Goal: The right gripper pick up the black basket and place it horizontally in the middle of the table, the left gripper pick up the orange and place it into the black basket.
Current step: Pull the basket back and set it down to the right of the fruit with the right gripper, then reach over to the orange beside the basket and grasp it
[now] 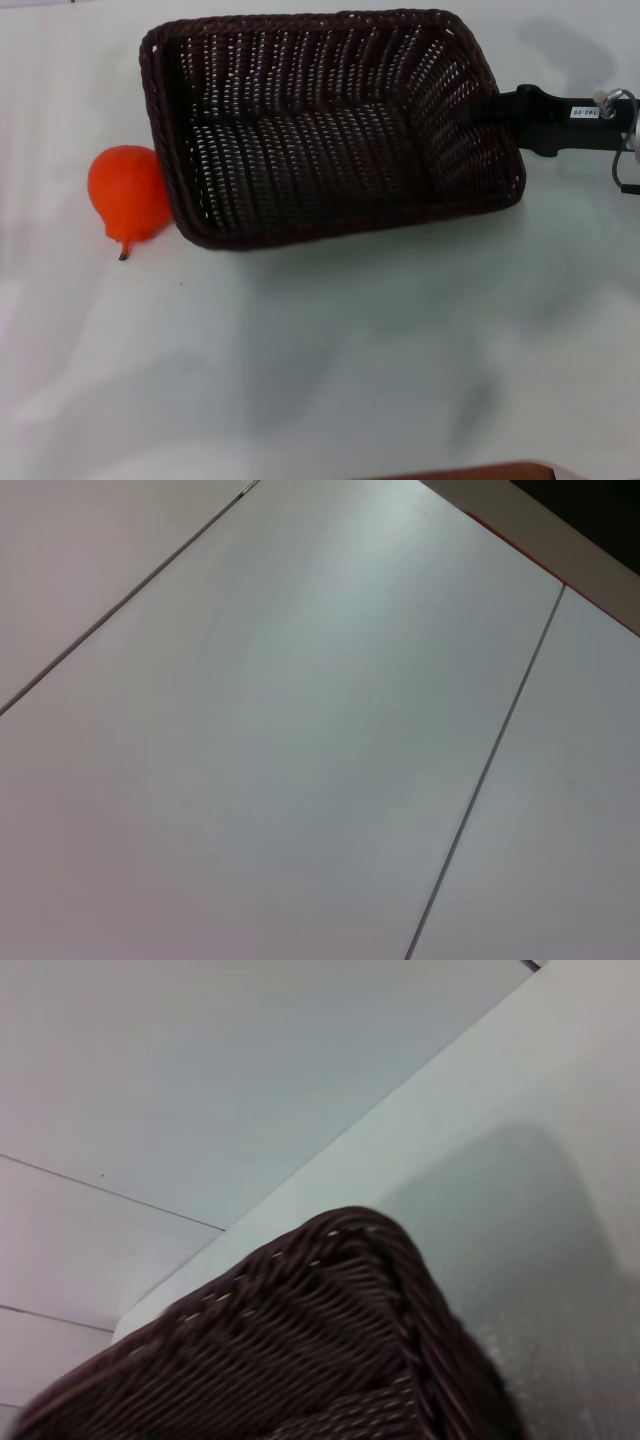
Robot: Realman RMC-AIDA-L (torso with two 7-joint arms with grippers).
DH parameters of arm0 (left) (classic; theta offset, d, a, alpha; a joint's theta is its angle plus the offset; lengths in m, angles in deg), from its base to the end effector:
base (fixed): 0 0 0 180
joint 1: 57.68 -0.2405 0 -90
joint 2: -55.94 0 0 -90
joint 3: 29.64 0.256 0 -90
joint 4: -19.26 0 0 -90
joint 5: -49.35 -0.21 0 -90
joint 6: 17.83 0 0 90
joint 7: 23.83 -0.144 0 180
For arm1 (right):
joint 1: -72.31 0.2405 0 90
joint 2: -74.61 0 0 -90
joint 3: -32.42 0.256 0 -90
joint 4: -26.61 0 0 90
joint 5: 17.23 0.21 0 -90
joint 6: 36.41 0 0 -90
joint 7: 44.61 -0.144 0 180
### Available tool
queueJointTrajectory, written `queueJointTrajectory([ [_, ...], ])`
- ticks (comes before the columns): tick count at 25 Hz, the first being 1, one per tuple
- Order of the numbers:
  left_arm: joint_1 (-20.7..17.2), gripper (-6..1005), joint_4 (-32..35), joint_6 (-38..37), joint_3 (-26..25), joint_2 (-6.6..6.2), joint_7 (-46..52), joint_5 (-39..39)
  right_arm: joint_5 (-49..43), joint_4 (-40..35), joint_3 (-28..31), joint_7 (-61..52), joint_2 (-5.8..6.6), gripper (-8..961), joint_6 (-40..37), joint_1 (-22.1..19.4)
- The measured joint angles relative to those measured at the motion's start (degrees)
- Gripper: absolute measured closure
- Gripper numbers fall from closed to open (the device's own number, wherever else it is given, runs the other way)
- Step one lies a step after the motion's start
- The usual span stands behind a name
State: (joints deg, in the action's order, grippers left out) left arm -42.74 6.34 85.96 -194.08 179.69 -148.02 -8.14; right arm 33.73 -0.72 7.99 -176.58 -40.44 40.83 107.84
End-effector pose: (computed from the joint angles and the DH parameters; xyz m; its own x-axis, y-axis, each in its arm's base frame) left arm -0.3339 0.2379 0.0763 0.1025 -0.4478 0.8882 0.9118 -0.3147 -0.2639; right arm 0.3062 0.3572 0.0098 0.0284 0.8708 0.4908 0.9816 0.0684 -0.1782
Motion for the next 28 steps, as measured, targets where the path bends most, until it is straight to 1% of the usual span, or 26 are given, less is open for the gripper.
queueJointTrajectory([
  [3,0.0,137,0.0,-0.02,0.0,0.0,0.0,0.01,-0.01,-0.01,0.05,-0.23,0.01,667,0.48,-0.07],
  [8,0.0,137,0.0,-0.66,0.0,0.0,0.0,0.02,0.01,0.03,0.08,-0.29,-0.05,413,1.75,-0.17],
  [14,0.18,138,-0.04,-1.06,0.27,0.0,0.0,0.01,-0.01,-0.17,0.12,-0.21,-0.08,298,1.86,-0.21],
  [16,0.15,138,-0.54,-1.92,1.85,-0.04,0.0,-0.05,0.41,-0.57,0.35,0.1,0.18,260,1.89,-0.03],
  [17,0.15,138,-0.54,-1.92,1.85,-0.04,0.0,-0.05,0.41,-0.57,0.35,0.1,0.18,241,1.89,-0.03],
  [19,-0.38,138,-1.86,-3.83,4.06,-0.12,-0.06,-0.11,1.71,-0.69,0.38,0.72,0.64,203,2.14,0.02],
  [21,-1.0,138,-3.06,-6.06,6.32,-0.17,-0.46,-0.17,4.02,-0.76,0.29,1.85,1.37,204,2.6,0.04],
  [25,-2.78,138,-5.23,-11.05,12.58,-0.55,-1.74,-0.26,8.19,-0.98,0.3,3.15,3.12,206,3.07,0.12],
  [28,-3.8,138,-5.66,-13.43,16.29,-1.36,-3.19,-0.51,11.91,-1.39,0.53,4.69,3.65,207,3.31,0.16],
])
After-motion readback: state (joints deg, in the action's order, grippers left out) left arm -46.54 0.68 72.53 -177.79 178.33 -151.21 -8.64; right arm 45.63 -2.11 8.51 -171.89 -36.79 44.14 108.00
